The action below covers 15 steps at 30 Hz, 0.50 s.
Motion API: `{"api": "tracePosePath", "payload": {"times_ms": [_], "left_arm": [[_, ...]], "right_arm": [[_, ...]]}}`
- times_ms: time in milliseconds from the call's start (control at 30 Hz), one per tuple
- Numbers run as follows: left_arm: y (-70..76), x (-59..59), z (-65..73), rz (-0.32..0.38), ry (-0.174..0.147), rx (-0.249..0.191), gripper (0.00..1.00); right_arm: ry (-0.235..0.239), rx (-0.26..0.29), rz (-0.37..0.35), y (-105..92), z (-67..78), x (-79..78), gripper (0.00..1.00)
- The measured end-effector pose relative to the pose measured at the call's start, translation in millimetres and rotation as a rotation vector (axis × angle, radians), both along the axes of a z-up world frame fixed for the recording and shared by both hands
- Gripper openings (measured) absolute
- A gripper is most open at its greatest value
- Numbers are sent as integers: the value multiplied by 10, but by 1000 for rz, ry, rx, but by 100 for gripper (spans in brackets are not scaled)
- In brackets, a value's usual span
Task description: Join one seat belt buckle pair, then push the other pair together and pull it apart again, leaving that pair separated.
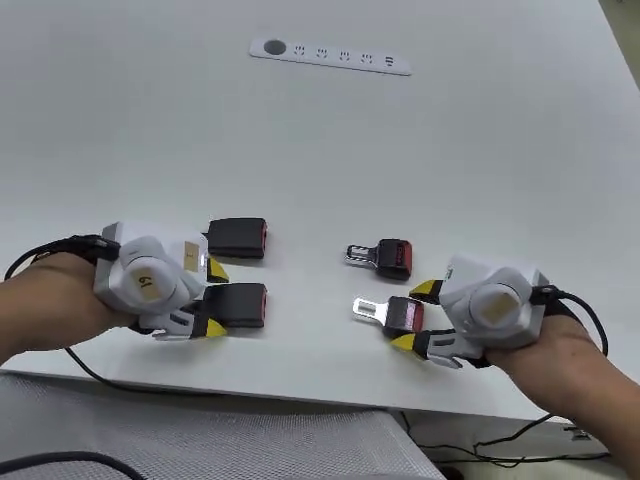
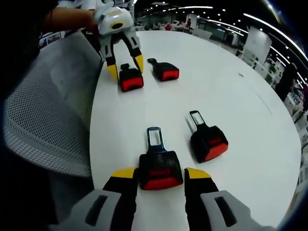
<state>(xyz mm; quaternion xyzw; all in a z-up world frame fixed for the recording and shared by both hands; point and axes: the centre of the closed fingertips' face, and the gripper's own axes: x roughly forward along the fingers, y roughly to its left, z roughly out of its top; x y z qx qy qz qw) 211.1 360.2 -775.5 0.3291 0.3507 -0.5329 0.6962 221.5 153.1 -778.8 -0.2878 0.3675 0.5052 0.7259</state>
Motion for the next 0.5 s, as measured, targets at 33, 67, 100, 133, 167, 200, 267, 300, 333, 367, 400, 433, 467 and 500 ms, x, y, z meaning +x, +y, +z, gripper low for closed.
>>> {"api": "tracePosePath", "payload": {"times_ms": [33, 67, 100, 133, 167, 200, 267, 300, 333, 367, 400, 433, 467, 500], "left_arm": [[-6, -1, -10, -4, 4, 0, 38], [-13, 1, 0, -6, 6, 0, 38], [-17, 2, -2, -10, 6, 2, 37], [-19, -1, -14, -18, 9, 8, 37], [-17, -4, -23, -22, 12, 12, 36], [-32, -7, -25, -25, 15, 4, 35], [-30, -2, -27, -30, 14, 8, 34], [-31, -2, -25, -31, 17, 7, 34], [-34, -2, -25, -33, 19, 6, 34], [-35, -3, -25, -35, 19, 6, 34], [-32, 0, -32, -37, 20, 5, 34], [-31, 1, -35, -38, 21, 5, 34], [-31, 2, -38, -40, 21, 6, 34], [-33, 2, -39, -41, 20, 5, 34]], "right_arm": [[4, 0, 3, 3, 0, -3, 34], [5, 0, 10, 9, 0, -6, 34], [7, -4, 15, 8, -8, -5, 34], [9, -9, 22, 8, -16, -6, 34], [13, -14, 31, 6, -27, -15, 34], [20, -19, 49, 6, -37, -33, 33], [23, -18, 57, 17, -36, -37, 33], [27, -21, 66, 19, -40, -34, 33], [33, -23, 75, 21, -44, -29, 33], [37, -24, 80, 21, -51, -26, 33], [46, -24, 90, 22, -59, -22, 33], [57, -21, 93, 24, -63, -29, 33], [50, -25, 125, 31, -62, -34, 33], [52, -26, 131, 34, -65, -33, 33]]}}
